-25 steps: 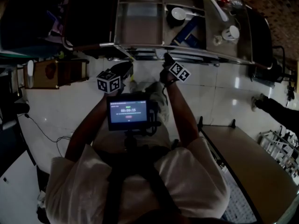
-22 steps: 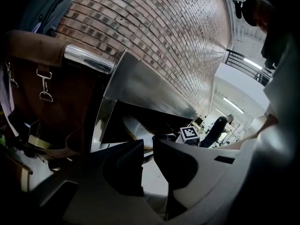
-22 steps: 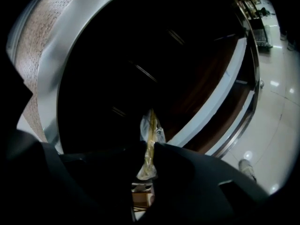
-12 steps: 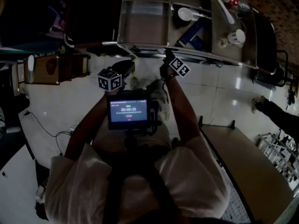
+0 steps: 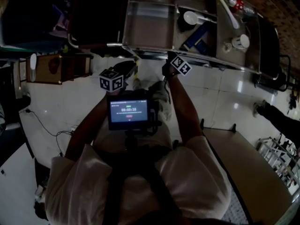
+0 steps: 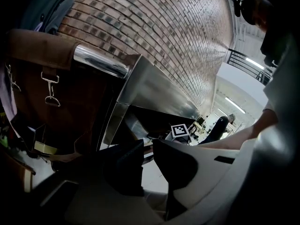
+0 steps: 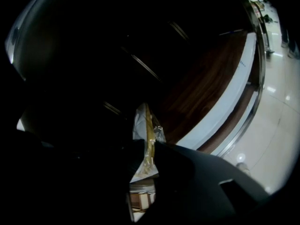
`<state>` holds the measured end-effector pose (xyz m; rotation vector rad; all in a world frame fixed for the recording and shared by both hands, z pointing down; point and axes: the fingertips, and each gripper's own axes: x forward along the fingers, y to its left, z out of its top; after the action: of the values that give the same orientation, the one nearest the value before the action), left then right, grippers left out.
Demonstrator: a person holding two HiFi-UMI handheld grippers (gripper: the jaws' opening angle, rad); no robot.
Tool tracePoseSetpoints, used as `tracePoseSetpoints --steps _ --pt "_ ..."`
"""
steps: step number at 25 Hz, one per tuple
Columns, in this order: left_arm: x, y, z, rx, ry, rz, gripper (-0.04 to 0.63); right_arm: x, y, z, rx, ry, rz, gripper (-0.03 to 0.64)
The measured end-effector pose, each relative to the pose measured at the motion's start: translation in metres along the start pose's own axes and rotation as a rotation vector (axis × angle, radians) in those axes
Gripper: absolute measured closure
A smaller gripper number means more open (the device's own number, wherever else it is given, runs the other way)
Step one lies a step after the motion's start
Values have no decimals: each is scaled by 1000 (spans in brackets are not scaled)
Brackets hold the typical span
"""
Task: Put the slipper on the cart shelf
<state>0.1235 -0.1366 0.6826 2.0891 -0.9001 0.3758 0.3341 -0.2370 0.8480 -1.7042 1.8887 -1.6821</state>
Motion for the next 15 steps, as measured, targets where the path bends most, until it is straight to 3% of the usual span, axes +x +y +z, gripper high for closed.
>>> tracePoseSetpoints --steps 3,5,9,12,15 --pt "-12 -1 3 6 -10 -3 535 -2 6 -10 -65 33 -17 507" --pt "-14 -1 6 13 -12 -7 535 0 9 -14 -134 64 -10 430" --pt "-14 -2 9 22 -11 -19 535 -6 13 -12 -244 75 1 366" --pt "-21 -2 8 37 -12 -29 535 -19 14 -9 -267 48 -6 339" --pt "-37 -6 3 50 -16 -40 535 -42 24 -8 -206 -13 35 301"
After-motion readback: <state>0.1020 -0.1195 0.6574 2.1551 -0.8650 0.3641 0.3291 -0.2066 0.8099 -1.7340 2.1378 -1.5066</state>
